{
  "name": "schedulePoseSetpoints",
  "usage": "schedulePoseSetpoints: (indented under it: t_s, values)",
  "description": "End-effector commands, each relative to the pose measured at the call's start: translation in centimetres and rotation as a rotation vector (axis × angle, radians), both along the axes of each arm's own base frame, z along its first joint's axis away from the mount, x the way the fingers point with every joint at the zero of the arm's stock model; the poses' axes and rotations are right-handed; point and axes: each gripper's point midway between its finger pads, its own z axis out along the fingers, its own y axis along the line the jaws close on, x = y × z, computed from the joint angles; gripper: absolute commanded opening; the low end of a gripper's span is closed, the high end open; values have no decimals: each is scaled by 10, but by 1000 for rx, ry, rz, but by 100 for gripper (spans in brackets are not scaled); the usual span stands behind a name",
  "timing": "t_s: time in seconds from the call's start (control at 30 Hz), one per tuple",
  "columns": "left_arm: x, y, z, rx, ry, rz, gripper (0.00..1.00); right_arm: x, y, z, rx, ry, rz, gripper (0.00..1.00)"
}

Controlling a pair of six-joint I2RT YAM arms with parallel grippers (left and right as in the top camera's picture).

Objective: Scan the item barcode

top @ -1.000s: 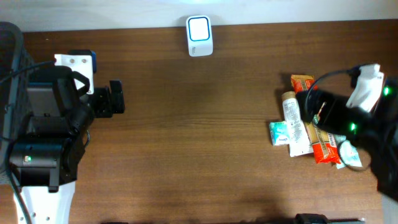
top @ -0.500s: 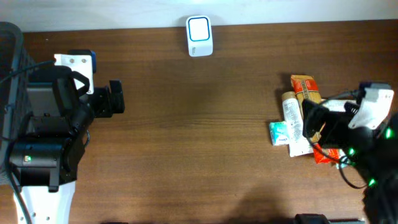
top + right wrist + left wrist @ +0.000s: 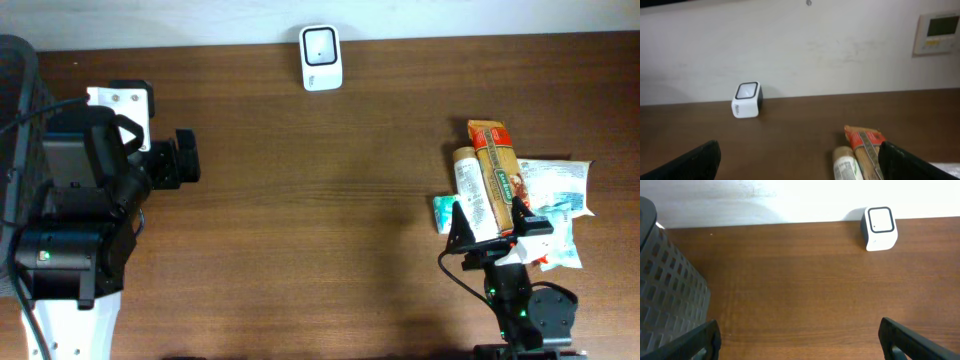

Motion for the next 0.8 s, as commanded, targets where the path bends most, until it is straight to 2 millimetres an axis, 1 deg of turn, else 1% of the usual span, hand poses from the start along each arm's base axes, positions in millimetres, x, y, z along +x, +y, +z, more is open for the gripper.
schedulePoseSetpoints:
  t_s: [0.0,0.1,0.2,0.23,0.27,0.77]
  values:
    - [-1,2,4,14,-13,1,99,-1,-6,-20,-7,4,-45,99]
    - [-1,2,4,13,-13,1,99,-1,-7,-45,-7,12,-45,99]
    - [-1,2,4,14,-13,1,99,-2,-14,-51,-9,39,-86,99]
    - [-1,2,4,14,-13,1,99,-3,-15,-62,-10,81,-94,99]
    - [-1,2,4,14,-13,1,99,-3,-15,-63,-12,89,-94,99]
    - [-1,2,4,14,-13,1,99,-3,-15,-63,-11,88,-95,99]
